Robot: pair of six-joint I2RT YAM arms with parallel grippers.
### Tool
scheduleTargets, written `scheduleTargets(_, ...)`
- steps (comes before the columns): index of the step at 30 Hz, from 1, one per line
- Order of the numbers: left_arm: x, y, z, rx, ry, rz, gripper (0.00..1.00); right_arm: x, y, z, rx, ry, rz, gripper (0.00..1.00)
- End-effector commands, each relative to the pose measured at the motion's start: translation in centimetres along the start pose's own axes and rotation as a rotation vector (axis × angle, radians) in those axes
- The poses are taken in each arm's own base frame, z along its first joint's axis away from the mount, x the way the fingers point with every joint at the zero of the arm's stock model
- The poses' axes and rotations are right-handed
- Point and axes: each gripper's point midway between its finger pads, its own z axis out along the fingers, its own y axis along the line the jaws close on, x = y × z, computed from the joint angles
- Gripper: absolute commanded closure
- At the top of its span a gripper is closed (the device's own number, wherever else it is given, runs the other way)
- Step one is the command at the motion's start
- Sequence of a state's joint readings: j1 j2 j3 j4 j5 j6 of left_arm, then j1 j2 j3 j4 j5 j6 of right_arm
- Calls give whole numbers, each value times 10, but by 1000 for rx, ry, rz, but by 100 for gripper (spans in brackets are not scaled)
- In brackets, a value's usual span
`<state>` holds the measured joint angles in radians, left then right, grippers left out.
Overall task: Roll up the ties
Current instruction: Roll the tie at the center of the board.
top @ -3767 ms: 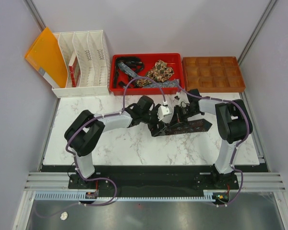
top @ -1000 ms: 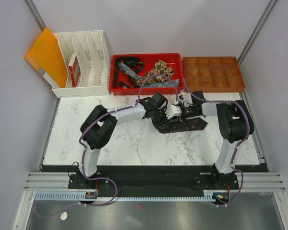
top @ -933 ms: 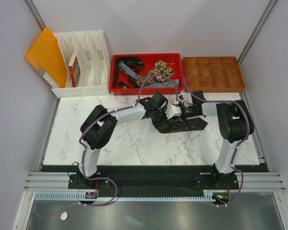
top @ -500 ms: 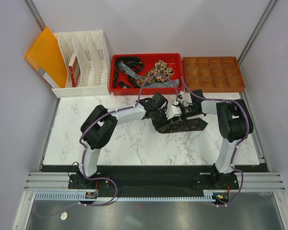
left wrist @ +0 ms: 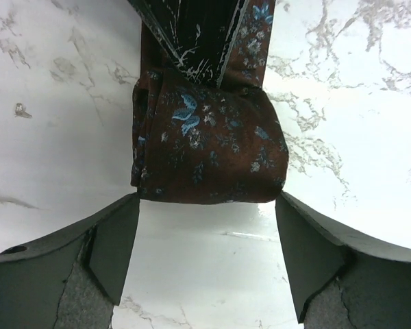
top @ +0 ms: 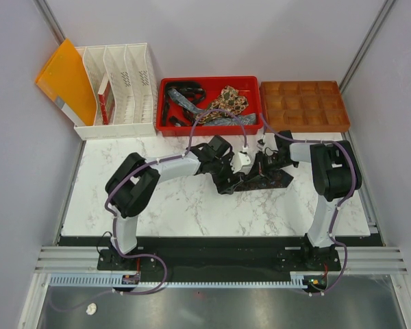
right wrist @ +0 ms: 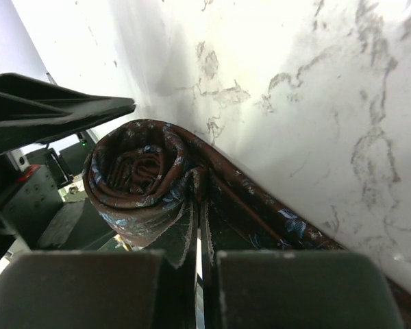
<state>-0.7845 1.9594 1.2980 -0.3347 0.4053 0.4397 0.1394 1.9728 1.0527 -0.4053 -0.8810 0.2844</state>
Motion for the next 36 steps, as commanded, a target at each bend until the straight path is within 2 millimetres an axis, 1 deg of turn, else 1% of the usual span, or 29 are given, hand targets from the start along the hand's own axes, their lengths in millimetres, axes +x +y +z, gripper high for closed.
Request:
scheduleTargets(1, -33, 0, -15, -4, -128, 16, 13, -3, -35, 1, 168, -7, -25, 100)
scheduleTargets(4, -35, -3, -16, 5, -157, 32, 12, -3, -36, 1, 182, 4, -40, 100)
scheduleTargets(8, -44, -10, -17, 29, -260, 129, 11, 0, -34, 2, 186, 20, -45, 100)
scheduleTargets(10, -49, -11, -17, 19, -294, 163, 9, 4, -34, 4, 185, 34, -39, 100)
scheduleTargets(11, -45, -12, -16, 23, -291, 173, 9, 6, -35, 4, 188, 39, -37, 100)
scheduleTargets(12, -55, -8, -16, 0, -331, 207, 7, 6, -35, 5, 188, 41, -38, 100)
scheduleTargets(17, -62, 5, -13, -70, -351, 251, 7, 14, -36, 9, 190, 70, -39, 100)
scheduleTargets(19, -64, 5, -8, -71, -349, 278, 7, 16, -36, 12, 191, 82, -41, 100)
scheduleTargets(22, -64, 2, -1, -73, -337, 313, 7, 19, -35, 14, 184, 95, -53, 100)
scheduleTargets(23, -63, 4, 1, -84, -329, 315, 6, 19, -35, 15, 185, 99, -56, 100)
scheduleTargets(24, -63, 2, 2, -85, -327, 321, 5, 20, -35, 15, 186, 104, -55, 100)
scheduleTargets(27, -62, 1, 0, -89, -330, 328, 0, 22, -37, 15, 190, 113, -64, 100)
scheduleTargets(30, -56, -6, 0, -65, -325, 348, 0, 22, -35, 16, 178, 120, -67, 100)
scheduleTargets(32, -49, -12, 3, -26, -304, 347, 3, 22, -34, 17, 170, 121, -70, 100)
scheduleTargets(33, -46, -14, 4, -8, -292, 342, 8, 22, -33, 18, 168, 123, -73, 100)
scheduleTargets(34, -47, -16, 5, 5, -288, 334, 10, 23, -32, 17, 167, 123, -72, 100)
scheduleTargets(36, -39, -22, 6, 40, -266, 306, 17, 23, -32, 18, 162, 125, -74, 100)
